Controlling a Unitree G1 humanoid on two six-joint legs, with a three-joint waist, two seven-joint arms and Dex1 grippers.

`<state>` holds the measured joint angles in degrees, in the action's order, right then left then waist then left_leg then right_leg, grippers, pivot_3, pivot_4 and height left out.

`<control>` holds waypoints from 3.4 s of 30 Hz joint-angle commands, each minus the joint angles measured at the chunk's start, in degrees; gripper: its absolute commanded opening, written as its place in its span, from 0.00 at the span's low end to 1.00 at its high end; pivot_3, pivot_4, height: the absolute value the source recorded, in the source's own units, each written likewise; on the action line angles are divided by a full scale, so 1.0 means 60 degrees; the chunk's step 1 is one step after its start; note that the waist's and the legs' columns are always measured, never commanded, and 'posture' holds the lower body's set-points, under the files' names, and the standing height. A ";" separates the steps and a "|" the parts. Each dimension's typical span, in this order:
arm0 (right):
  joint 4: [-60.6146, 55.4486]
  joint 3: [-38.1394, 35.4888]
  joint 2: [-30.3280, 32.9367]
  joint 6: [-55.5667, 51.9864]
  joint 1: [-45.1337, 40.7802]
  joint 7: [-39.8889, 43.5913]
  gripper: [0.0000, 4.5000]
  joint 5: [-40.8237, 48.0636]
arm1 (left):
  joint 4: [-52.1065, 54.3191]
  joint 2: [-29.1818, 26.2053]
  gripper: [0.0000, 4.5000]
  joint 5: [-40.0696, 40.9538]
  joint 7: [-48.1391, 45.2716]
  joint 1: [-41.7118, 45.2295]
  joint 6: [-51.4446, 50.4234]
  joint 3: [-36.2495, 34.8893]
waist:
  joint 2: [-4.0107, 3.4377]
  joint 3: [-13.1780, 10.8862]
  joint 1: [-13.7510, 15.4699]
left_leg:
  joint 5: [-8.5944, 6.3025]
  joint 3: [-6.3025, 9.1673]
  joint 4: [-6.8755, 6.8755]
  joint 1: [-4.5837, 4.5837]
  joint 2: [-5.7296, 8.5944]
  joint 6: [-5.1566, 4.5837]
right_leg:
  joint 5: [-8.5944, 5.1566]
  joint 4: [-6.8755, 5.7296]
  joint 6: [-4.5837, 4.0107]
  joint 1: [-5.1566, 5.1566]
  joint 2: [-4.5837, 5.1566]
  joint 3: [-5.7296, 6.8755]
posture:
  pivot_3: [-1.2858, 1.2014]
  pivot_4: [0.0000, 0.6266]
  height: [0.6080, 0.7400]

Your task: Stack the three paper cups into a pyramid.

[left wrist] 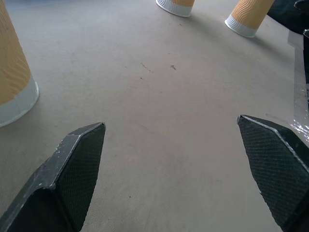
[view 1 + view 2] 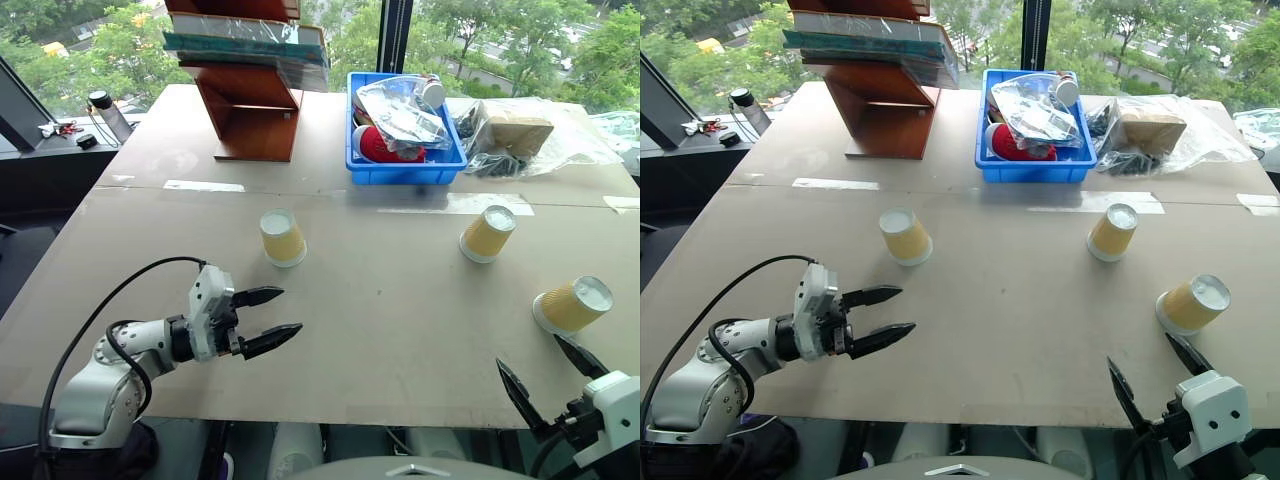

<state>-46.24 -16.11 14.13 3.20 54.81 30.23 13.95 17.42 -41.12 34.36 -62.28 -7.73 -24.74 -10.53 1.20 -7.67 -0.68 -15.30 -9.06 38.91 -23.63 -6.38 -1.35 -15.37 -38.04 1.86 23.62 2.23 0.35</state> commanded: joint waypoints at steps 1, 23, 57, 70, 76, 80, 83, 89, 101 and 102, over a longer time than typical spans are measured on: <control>-0.0200 0.0132 -0.0278 0.0065 -0.0181 -0.0549 0.99 -0.0324 | 0.0382 0.0135 1.00 0.0215 0.0089 0.0285 0.0037 0.0135 | 0.0000 0.0000 0.0000 | 0.0000 0.0000 0.0000 0.0000 0.0000 0.0000 | 0.0000 0.0000 0.0000 0.0000 0.0000 0.0000 | 0.52 0.24 1.00; -0.1304 -0.0921 -0.2459 -0.4945 -0.3568 -0.5017 0.99 -0.0588 | 0.1656 0.0231 1.00 0.2538 -0.0146 0.5150 -0.2619 0.1629 | -0.0030 0.0047 -0.0041 | 0.0033 0.0038 0.0000 -0.0013 0.0018 0.0043 | 0.0003 -0.0016 0.0005 -0.0010 -0.0021 0.0008 | 0.52 0.24 1.00; -0.0299 -0.1955 -0.0868 -0.6462 -0.5363 -0.4451 0.48 0.0823 | 0.3986 -0.0616 1.00 0.2491 0.0276 0.1212 -0.1135 0.0520 | -0.0063 0.0066 -0.0020 | 0.0032 0.0031 -0.0008 -0.0009 0.0019 0.0042 | 0.0003 -0.0011 0.0006 -0.0010 -0.0021 -0.0003 | 0.52 0.24 1.00; -0.0950 0.2970 0.2768 -0.7008 -0.7565 -0.0874 0.48 0.1721 | 0.0141 -0.0593 1.00 0.0758 -0.1619 0.1094 0.0966 0.0320 | -0.0002 0.0069 -0.0039 | 0.0022 0.0008 -0.0098 0.0113 0.0027 0.0022 | -0.0009 0.0006 -0.0022 -0.0048 -0.0041 -0.0054 | 0.52 0.24 1.00; 0.0518 0.3839 0.2689 -0.6509 -0.9158 -0.0362 0.48 0.1412 | 0.0103 -0.0645 1.00 0.0704 -0.1868 0.0797 0.1221 0.0049 | 0.0012 0.0063 -0.0011 | 0.0021 0.0000 -0.0100 0.0089 0.0028 0.0022 | -0.0010 0.0015 -0.0022 -0.0040 -0.0039 -0.0056 | 0.52 0.24 1.00; 0.1051 0.4193 0.2759 -0.6158 -0.9593 0.0100 0.48 0.1272 | 0.0286 -0.0576 1.00 0.0663 -0.1833 0.0324 0.1450 -0.0058 | 0.0011 0.0063 -0.0009 | 0.0044 0.0004 -0.0107 0.0053 0.0028 0.0063 | -0.0009 0.0013 -0.0016 -0.0007 -0.0043 -0.0048 | 0.52 0.24 1.00; 0.1212 0.4322 0.2758 -0.6088 -0.9756 0.0271 0.48 0.1208 | 0.0342 -0.0547 1.00 0.0691 -0.1803 0.0131 0.1558 -0.0108 | 0.0011 0.0063 -0.0006 | 0.0046 0.0001 -0.0098 0.0009 0.0027 0.0066 | -0.0006 0.0012 -0.0010 0.0026 -0.0043 -0.0029 | 0.52 0.24 1.00; 0.1652 0.4766 0.2628 -0.6165 -1.0615 0.0879 0.48 0.1307 | 0.0216 -0.0483 1.00 0.0711 -0.1908 -0.0153 0.1790 -0.0175 | 0.0011 0.0063 -0.0017 | 0.0046 0.0002 -0.0094 0.0000 0.0027 0.0065 | -0.0006 0.0011 -0.0010 0.0033 -0.0042 -0.0026 | 0.52 0.24 1.00; 0.4036 0.5914 0.1964 -0.5424 -1.2847 0.2081 0.48 0.0631 | -0.0098 -0.0484 1.00 0.0732 -0.2247 -0.0197 0.1954 -0.0331 | 0.0009 0.0062 -0.0004 | 0.0048 -0.0010 -0.0090 -0.0017 0.0026 0.0068 | -0.0001 0.0013 -0.0005 0.0040 -0.0042 -0.0011 | 0.52 0.24 1.00; 0.4055 0.5926 0.1972 -0.5423 -1.2882 0.2140 0.48 0.0624 | -0.0057 -0.0495 1.00 0.0755 -0.2249 -0.0236 0.1942 -0.0357 | 0.0009 0.0062 -0.0013 | 0.0048 -0.0010 -0.0090 -0.0016 0.0026 0.0068 | -0.0001 0.0012 -0.0005 0.0040 -0.0042 -0.0010 | 0.52 0.24 1.00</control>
<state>-20.86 19.79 25.83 -30.88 -21.50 42.00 17.89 16.09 -43.65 38.26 -75.11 -8.65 -13.88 -11.04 1.25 -7.30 -0.76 -15.01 -9.11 38.36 -23.72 -6.23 -0.94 -15.38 -37.98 1.84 23.86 1.98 0.29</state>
